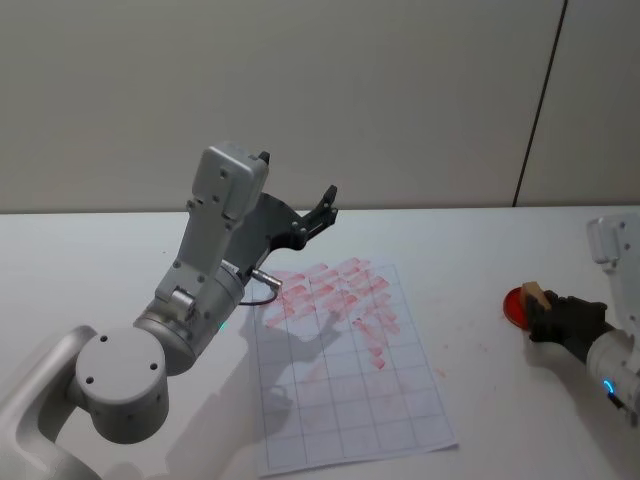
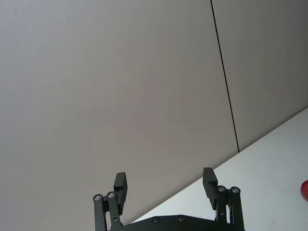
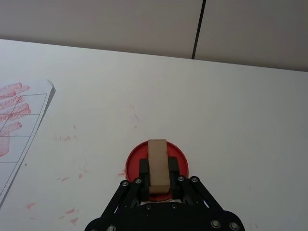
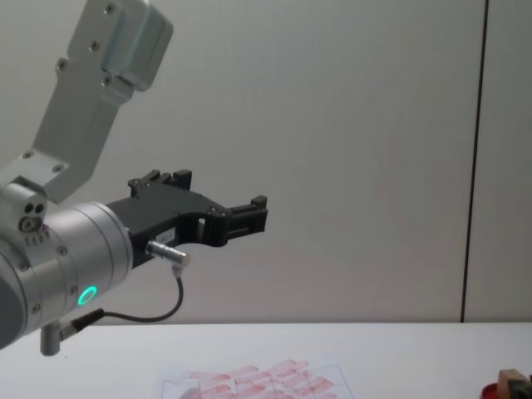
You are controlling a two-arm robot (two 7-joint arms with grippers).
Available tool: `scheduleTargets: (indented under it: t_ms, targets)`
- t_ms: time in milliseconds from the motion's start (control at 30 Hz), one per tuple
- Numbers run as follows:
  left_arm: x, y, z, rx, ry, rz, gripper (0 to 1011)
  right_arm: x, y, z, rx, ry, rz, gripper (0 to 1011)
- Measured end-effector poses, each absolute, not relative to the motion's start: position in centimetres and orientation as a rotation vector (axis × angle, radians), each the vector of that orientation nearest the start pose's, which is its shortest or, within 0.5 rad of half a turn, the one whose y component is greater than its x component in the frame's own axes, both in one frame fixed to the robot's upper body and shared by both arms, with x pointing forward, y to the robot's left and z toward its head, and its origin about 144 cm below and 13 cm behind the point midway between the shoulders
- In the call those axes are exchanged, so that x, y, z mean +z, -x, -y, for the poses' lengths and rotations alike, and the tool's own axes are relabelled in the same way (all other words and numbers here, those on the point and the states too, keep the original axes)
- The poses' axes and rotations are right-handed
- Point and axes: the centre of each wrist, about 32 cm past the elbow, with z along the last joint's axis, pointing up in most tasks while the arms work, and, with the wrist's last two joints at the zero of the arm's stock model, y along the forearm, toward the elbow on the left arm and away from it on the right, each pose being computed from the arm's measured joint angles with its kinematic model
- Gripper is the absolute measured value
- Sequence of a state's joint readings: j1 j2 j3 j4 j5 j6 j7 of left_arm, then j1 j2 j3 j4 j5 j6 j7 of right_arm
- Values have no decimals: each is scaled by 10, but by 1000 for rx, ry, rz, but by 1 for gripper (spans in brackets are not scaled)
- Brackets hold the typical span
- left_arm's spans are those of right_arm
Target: Use the one hand to pick up the stamp and affix it onto the A4 paper.
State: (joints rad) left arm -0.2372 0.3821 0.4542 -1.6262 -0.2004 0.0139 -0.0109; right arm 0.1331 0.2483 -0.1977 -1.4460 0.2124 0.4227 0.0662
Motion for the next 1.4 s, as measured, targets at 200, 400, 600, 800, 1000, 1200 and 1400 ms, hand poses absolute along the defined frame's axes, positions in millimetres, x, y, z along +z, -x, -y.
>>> scheduleTargets:
  t_ms: [200,400,600,800,1000,1200,1400]
  targets:
    - [1204,-492,-198,1124,-61,268,1001,1137,-492,250,-1329,414,-308,214]
    - [1204,-492,-198,1124,-61,268,1001,1136,-492,251,-1327,414,-316,216]
    - [1204,-492,-198,1124,-61,268,1001,1140,-490,251,-1326,404,-305,216]
    - [1204,-492,-198,1124,-61,268,1001,1147,-486,249,-1322,379,-276,216]
    - [1204,-492,-198,1124,-61,268,1001,1166,-483,246,-1312,321,-208,216]
    - [1204,-492,-198,1124,-61,268,1001,1184,-478,239,-1279,269,-146,216]
    - [1204,-492,-198,1124,-61,268,1001,1194,-473,227,-1231,248,-120,216]
